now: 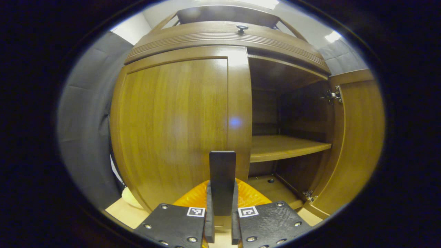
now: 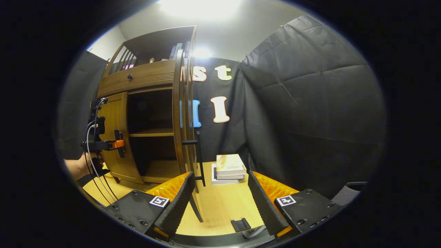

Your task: Open the right door of the double-door shoe cabinet with the right hand, and open the left door with the left hand.

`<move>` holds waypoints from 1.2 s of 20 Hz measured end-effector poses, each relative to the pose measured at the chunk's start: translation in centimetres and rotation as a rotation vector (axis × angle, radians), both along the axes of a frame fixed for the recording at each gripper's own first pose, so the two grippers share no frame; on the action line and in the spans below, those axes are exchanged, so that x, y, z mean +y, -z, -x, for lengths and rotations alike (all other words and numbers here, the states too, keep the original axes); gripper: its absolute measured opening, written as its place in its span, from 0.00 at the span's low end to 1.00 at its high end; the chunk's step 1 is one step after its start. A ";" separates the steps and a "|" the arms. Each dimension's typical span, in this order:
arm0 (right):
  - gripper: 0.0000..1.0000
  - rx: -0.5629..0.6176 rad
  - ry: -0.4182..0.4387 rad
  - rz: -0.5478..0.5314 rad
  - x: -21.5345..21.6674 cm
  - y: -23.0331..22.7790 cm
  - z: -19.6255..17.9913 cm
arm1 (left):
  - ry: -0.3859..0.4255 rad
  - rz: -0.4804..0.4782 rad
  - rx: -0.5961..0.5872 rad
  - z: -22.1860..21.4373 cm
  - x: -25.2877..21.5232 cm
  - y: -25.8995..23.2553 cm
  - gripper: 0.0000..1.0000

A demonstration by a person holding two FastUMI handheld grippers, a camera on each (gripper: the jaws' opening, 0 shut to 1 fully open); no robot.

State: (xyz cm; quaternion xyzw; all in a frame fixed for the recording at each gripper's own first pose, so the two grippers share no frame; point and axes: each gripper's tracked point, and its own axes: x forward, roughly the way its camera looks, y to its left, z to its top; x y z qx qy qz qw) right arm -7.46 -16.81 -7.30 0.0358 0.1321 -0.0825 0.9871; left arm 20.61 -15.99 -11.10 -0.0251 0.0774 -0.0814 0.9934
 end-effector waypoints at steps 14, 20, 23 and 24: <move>0.97 -0.028 -0.147 -0.004 5.9 -0.4 -2.6 | -0.017 0.037 0.030 10.3 6.1 -0.8 0.22; 0.92 -0.027 -0.189 -0.038 8.8 -0.2 -3.2 | -0.023 0.035 0.026 13.2 9.2 -1.1 0.19; 0.98 -0.029 -0.216 -0.032 10.5 -0.4 -3.6 | -0.027 0.037 0.025 14.5 11.0 -1.1 0.19; 0.97 -0.031 -0.226 -0.030 11.2 -0.4 -3.8 | -0.031 0.034 0.022 14.9 11.7 -1.1 0.19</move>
